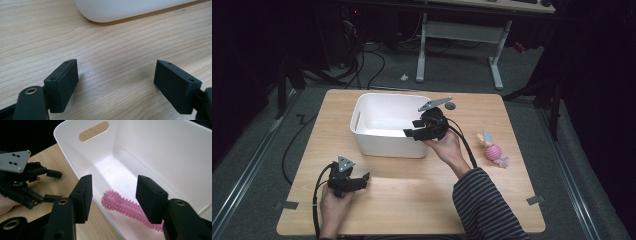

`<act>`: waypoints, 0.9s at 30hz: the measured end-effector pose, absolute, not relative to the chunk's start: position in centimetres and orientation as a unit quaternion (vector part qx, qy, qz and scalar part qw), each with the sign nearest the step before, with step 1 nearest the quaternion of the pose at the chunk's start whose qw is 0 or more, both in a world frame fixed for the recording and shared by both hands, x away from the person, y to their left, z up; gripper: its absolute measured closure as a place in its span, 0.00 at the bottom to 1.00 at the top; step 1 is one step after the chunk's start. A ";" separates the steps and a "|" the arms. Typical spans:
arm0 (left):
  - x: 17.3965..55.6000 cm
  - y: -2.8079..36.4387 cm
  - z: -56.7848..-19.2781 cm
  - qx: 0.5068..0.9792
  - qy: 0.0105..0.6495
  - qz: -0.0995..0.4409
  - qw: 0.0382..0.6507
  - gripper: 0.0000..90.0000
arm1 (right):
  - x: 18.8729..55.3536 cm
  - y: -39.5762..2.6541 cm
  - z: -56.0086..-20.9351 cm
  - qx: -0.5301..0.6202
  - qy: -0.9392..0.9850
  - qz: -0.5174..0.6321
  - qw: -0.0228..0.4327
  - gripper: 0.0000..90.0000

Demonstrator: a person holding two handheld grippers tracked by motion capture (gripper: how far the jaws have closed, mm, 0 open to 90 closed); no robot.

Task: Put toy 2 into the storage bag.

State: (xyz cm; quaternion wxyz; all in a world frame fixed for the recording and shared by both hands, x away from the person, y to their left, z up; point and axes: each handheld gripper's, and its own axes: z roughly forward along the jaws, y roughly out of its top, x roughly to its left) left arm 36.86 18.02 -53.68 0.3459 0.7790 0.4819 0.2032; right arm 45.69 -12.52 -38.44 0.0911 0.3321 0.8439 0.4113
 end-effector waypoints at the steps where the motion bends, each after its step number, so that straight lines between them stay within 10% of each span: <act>1: 36.9 18.0 -53.7 0.779 0.482 0.203 0.346 0.22 | 45.6 -12.7 -38.3 0.335 0.841 0.414 0.094 0.51; 27: 36.9 18.0 -53.7 0.779 0.481 0.203 0.346 0.22 | 42.1 -19.7 -37.4 0.378 0.798 0.443 0.154 0.50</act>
